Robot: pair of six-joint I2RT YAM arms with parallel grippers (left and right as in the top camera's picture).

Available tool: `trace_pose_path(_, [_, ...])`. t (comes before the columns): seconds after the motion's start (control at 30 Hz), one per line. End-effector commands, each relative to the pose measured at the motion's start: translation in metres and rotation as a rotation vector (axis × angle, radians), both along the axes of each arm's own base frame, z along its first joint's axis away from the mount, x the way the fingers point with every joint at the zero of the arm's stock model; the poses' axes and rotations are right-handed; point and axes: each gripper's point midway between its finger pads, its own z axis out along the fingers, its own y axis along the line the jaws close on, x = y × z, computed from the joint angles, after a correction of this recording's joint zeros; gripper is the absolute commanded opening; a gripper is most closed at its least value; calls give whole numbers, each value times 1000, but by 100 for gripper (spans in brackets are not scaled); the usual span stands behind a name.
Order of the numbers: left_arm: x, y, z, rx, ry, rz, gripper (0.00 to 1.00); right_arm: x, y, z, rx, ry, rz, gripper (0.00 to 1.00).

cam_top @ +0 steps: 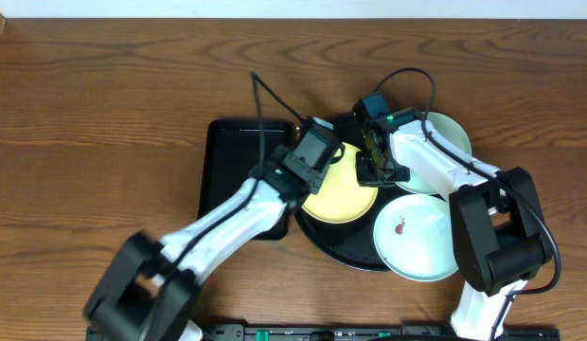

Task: Clean dirty plates on tray and stack at the side
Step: 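Carry sponge back and lower it onto black tray with left gripper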

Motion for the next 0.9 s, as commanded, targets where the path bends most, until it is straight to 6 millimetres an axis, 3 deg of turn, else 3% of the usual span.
trace_pose_path(0.0, [-4,16,16,-46,-4,95,9,-7,1,-3,-2,16,8,5])
trace_pose_path(0.1, [-7,45,14,-45,46,201,9,-6,1,-3,-1,14,8,6])
trace_pose_path(0.23, [-9,96,-3,-41,155,377,9,-6,1,-3,-1,14,9,8])
trace_pose_path(0.3, [-12,111,-13,-80,229,425,9,-6,1,-3,-1,14,9,9])
trace_pose_path(0.4, [-14,123,-24,-152,316,466,9,-6,1,-3,-1,13,9,15])
trace_pose_path(0.5, [-12,137,-36,-169,359,518,9,-5,1,-3,0,11,9,27])
trace_pose_path(0.6, [-9,145,-51,-159,385,547,9,-5,1,-3,0,12,9,31])
trace_pose_path(0.8, [-5,145,-80,-137,423,554,10,-3,2,-5,6,-3,9,28])
trace_pose_path(0.87, [-4,145,-84,-133,428,557,10,-2,3,-6,9,-8,10,23])
